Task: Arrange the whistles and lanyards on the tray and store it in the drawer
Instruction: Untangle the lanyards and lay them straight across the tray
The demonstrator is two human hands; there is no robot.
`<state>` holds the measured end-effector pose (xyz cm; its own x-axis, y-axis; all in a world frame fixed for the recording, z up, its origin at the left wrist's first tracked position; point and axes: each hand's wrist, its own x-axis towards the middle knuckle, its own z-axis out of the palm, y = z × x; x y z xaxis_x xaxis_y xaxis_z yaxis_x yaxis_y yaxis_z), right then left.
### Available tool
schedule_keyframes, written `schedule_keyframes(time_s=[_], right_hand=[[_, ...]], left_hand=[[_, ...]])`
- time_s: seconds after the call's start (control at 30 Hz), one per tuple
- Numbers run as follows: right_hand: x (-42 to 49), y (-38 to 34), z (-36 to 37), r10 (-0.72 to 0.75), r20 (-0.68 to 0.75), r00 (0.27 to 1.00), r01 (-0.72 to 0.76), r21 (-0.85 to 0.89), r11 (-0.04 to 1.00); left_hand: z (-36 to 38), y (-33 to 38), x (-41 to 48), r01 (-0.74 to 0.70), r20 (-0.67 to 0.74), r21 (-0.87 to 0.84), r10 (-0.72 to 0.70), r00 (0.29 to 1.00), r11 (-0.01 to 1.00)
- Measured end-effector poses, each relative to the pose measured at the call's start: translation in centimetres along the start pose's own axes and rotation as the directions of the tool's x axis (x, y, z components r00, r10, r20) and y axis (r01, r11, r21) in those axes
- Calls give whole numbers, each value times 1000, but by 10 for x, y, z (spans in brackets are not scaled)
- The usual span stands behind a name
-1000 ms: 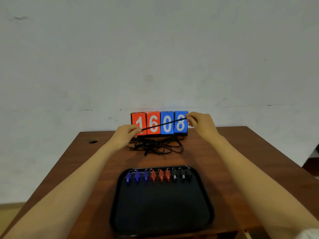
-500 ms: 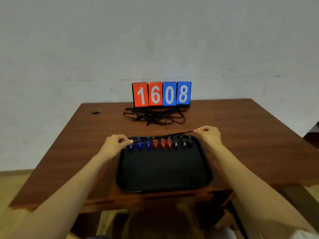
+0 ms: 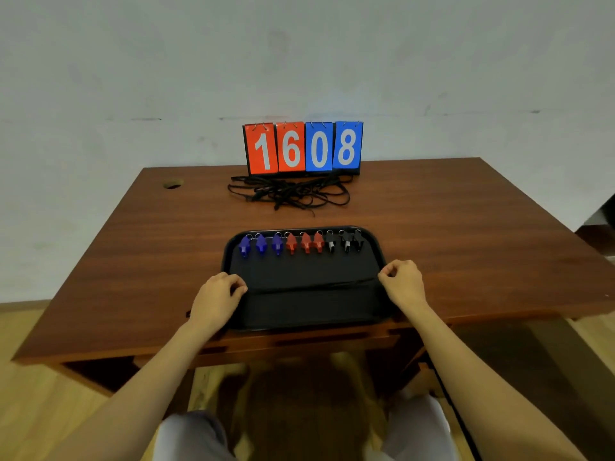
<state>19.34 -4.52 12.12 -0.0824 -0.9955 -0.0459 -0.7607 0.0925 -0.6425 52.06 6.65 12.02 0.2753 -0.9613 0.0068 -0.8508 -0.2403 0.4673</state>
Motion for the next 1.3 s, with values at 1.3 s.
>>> schedule_keyframes(time_s=[1.3], right_hand=[[4,3,9,-153,-112,982,155,7,988]], left_hand=[[18,2,3,-29,-139,186,56,989,982]])
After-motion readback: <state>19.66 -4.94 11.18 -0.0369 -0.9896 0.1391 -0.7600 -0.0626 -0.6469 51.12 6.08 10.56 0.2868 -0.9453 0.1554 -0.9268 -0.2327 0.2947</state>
